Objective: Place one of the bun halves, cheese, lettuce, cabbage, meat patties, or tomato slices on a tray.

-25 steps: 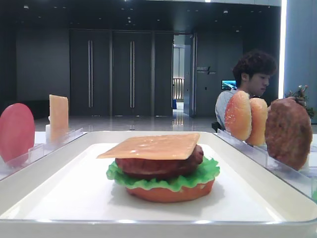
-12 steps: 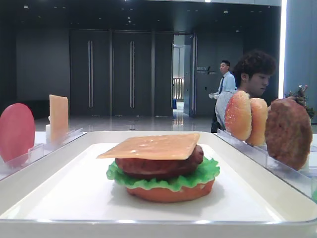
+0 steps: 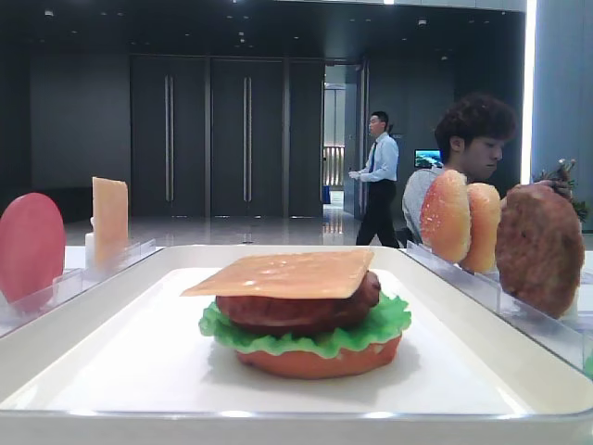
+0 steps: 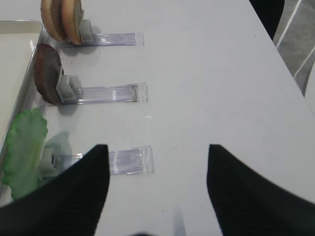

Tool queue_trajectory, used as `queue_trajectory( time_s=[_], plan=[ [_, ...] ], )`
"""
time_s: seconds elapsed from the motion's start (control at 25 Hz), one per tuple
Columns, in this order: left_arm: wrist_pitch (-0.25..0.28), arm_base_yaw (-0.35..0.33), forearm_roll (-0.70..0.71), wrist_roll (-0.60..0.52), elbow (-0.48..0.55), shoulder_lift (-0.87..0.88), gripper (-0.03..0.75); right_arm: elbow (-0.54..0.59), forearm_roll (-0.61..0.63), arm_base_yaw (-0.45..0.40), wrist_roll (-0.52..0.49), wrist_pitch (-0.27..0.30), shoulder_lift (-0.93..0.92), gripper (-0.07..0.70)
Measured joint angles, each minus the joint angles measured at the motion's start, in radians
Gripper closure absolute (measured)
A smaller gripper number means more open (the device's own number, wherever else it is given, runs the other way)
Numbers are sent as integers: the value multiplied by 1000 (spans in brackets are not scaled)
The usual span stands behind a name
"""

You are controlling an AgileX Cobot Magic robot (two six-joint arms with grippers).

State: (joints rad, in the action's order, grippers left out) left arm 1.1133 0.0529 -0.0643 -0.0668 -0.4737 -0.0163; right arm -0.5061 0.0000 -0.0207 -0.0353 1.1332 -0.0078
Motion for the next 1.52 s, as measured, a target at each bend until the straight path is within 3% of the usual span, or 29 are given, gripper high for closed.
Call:
queue_trajectory(
  time_s=[0.76,1.52],
  plan=[
    [0,0,0,0,0,0,481,0,0,0,0,0,0,216],
    [0,0,0,0,0,0,486,0,0,0,0,0,0,216]
  ],
)
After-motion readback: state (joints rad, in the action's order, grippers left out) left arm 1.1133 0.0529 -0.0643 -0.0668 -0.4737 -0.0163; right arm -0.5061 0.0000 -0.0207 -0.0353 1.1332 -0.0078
